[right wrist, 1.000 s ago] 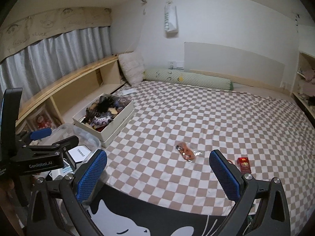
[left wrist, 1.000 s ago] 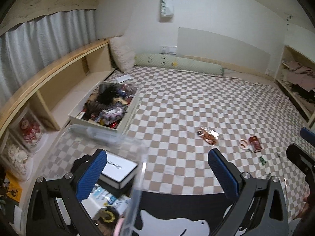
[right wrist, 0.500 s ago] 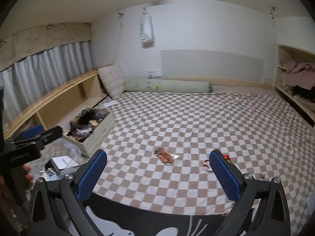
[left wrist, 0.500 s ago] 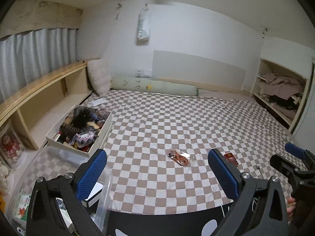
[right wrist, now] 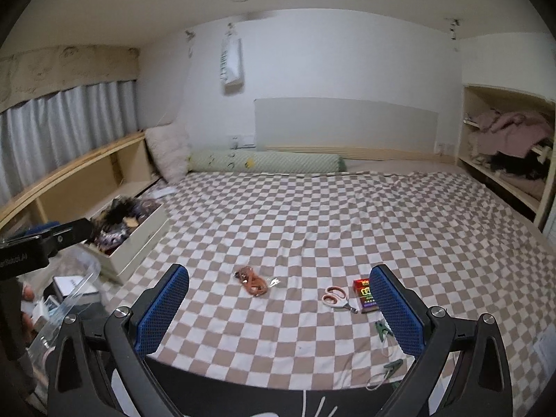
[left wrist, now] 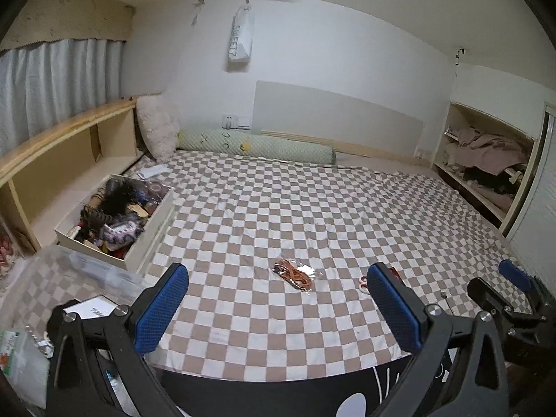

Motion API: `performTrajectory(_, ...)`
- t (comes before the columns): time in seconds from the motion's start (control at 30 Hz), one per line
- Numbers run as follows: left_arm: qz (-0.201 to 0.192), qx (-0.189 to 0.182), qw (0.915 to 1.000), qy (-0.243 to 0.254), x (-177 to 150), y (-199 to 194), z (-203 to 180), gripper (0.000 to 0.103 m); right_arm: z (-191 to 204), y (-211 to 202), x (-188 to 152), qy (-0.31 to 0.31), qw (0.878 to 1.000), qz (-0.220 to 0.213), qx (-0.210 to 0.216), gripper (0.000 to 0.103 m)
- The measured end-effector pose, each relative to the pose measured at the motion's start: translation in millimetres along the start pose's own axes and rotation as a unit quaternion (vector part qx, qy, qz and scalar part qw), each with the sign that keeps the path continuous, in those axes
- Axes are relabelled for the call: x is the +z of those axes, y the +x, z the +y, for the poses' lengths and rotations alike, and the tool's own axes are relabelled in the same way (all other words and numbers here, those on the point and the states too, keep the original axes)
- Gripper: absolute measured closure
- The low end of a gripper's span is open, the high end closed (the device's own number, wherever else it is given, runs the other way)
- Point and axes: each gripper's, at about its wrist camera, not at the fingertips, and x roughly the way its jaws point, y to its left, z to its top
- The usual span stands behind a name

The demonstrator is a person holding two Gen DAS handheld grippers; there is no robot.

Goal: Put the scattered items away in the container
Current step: 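Withdraw both open tools from the container back over the bed, then move the left tool toward the orange cable bag while the right tool approaches the scissors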

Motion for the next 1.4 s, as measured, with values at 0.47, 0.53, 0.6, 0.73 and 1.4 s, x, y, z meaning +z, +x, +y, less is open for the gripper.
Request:
performTrajectory(0.47, 0.059, 0.002, 0.9982, -0.014, -31, 75, -12, 0.000, -36, 50, -33, 0.014, 0.999, 0.034, -0.037, 0.000)
performTrajectory(0.53, 0.069, 0.005, 0.9976, -0.009, -34, 85, -14, 0.000, -37, 56, -38, 0.004, 0.998, 0.038, -0.045, 0.000)
performTrajectory(0.6, 0.082, 0.009, 0.9966, -0.006, -38, 96, -16, 0.000, -36, 65, -46, -0.004, 0.998, 0.039, -0.053, 0.000)
performTrajectory(0.73, 0.102, 0.019, 0.9946, -0.011, -45, 119, -17, 0.000, -48, 83, -57, 0.039, 0.996, 0.067, -0.050, 0.000)
performTrajectory(1.4, 0.205, 0.032, 0.9783, 0.001, -71, 241, -36, 0.000, -88, 176, -84, 0.102, 0.968, 0.215, -0.074, 0.000)
